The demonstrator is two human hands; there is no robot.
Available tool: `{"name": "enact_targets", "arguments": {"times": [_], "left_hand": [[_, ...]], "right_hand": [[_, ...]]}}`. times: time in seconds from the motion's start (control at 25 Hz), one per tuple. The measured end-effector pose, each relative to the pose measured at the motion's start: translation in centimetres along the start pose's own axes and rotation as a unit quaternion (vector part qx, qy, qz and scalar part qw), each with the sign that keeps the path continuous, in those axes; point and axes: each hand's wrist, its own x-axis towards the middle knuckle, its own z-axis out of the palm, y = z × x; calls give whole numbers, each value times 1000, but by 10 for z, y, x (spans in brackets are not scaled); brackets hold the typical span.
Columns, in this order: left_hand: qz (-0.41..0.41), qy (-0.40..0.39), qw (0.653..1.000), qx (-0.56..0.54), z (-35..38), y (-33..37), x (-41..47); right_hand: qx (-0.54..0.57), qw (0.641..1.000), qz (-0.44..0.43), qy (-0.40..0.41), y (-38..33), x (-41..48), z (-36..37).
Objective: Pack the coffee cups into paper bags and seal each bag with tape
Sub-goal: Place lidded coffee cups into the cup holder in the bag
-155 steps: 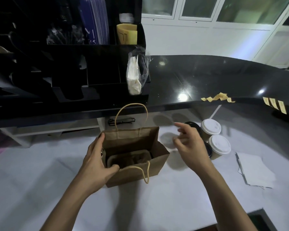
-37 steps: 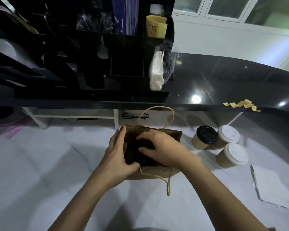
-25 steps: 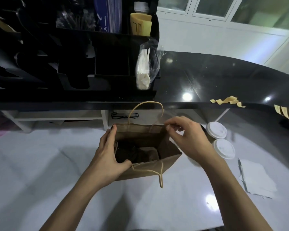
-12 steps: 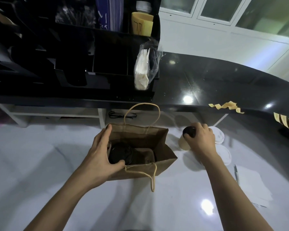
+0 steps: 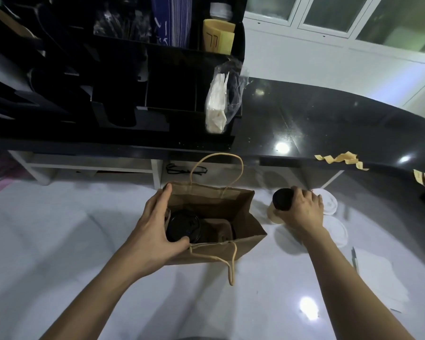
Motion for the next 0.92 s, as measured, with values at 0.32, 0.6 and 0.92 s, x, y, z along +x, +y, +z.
{"name": "enact_targets", "arguments": {"times": [0.32, 0.6, 0.92], "left_hand": [[4, -3, 1000, -5, 1, -4, 3], [10, -5, 1000, 5, 0, -2, 2], [5, -9, 1000, 5, 3, -4, 2]], "right_hand": [[159, 987, 5, 12, -28, -31, -35], [294, 954, -29, 55, -50, -71, -91], [385, 905, -135, 118, -62, -102, -147]]}}
